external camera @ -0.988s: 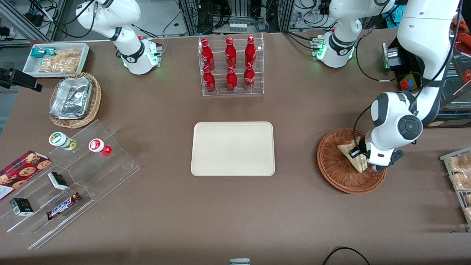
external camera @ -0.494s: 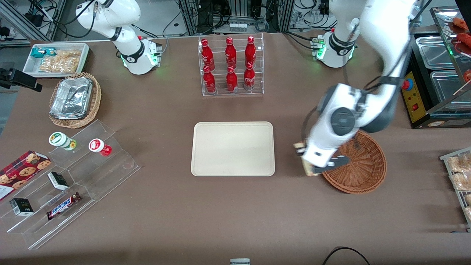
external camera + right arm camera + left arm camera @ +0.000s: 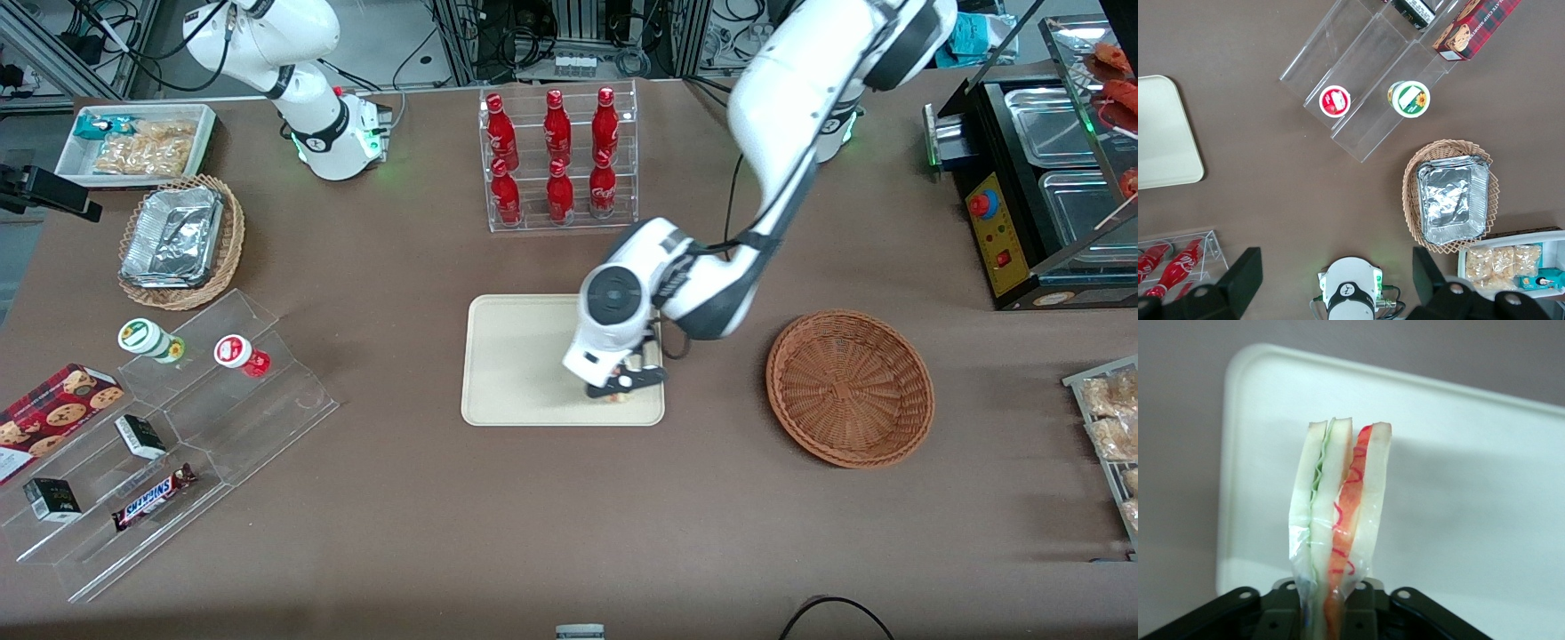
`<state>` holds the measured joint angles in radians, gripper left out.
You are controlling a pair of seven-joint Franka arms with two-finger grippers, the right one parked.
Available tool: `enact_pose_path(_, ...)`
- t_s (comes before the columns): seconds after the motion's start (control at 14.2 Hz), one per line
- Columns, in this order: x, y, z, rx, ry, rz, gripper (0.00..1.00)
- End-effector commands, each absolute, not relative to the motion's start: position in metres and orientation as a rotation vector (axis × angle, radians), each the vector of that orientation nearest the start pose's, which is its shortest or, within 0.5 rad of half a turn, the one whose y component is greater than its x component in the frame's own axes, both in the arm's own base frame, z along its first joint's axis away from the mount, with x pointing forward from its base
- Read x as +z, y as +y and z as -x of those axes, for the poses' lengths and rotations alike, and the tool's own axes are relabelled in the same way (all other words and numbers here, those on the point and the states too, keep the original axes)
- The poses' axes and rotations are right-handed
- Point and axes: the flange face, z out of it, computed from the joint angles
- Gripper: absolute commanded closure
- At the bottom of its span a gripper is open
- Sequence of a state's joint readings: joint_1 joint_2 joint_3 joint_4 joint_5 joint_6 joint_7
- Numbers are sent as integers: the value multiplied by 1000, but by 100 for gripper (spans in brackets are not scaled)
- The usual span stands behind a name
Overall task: Place sandwich from basket to tray
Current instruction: 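Lower the sandwich onto the tray and open the left gripper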
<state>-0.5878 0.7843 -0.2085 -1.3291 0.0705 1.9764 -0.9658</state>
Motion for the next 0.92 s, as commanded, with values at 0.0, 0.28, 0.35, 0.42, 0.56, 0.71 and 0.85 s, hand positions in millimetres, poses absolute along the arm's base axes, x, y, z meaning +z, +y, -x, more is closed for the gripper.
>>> enact_pose_path(0.0, 269, -523, -523, 212, -282, 3084, 72)
enact_pose_path(0.28, 265, -542, -506, 170, -226, 3072, 0)
enact_pose_path(0.35, 272, -541, -511, 159, -236, 3083, 0)
enact_pose_path(0.42, 282, -540, -517, 138, -250, 3098, 0)
enact_pose_path(0.56, 306, -531, -529, 87, -315, 3098, 0)
enact_pose_path(0.71, 349, -502, -542, 62, -362, 3055, 0)
enact_pose_path(0.85, 398, -444, -569, 81, -454, 3016, 0)
